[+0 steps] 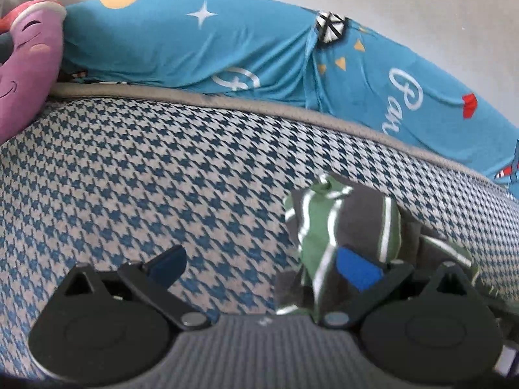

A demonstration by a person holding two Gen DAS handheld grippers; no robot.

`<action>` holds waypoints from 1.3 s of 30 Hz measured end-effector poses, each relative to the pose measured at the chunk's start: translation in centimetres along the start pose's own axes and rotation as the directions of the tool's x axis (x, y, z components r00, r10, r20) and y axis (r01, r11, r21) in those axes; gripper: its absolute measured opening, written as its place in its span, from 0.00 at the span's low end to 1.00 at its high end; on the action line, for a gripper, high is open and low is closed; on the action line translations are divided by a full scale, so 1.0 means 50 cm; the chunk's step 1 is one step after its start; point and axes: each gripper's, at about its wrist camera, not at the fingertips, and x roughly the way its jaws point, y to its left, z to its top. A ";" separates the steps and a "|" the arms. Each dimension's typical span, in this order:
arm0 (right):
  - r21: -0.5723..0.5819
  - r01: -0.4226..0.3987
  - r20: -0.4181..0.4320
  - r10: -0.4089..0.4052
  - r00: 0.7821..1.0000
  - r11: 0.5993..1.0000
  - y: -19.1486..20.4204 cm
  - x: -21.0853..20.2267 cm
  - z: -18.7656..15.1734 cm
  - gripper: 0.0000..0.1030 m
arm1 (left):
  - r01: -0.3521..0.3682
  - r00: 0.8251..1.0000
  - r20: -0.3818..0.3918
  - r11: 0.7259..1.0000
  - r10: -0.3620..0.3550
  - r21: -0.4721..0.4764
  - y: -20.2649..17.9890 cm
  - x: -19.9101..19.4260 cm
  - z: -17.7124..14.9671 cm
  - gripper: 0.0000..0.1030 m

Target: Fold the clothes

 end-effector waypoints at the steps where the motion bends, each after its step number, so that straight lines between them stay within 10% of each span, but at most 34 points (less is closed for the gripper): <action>1: 0.003 0.003 -0.005 -0.003 1.000 1.000 0.001 0.005 -0.001 0.46 | 0.002 1.000 0.001 1.000 -0.002 -0.005 0.005 -0.005 0.003 1.00; 5: -0.033 0.011 0.020 -0.010 1.000 0.999 0.020 0.010 -0.007 0.16 | 0.001 1.000 0.008 1.000 -0.001 -0.009 0.019 -0.015 0.012 1.00; 8: -0.081 -0.016 0.058 0.021 0.998 0.997 0.046 -0.001 -0.008 0.11 | 0.000 1.000 0.017 1.000 0.001 -0.015 0.028 -0.013 0.017 1.00; 25: -0.278 -0.333 0.002 0.347 0.938 0.901 0.233 0.010 -0.076 0.11 | -0.060 0.987 0.144 0.991 0.077 -0.120 0.148 -0.056 0.055 1.00; 39: -0.420 -0.393 -0.130 0.374 0.918 0.818 0.259 0.003 -0.104 0.25 | -0.071 0.988 0.128 0.990 0.087 -0.120 0.160 -0.047 0.052 1.00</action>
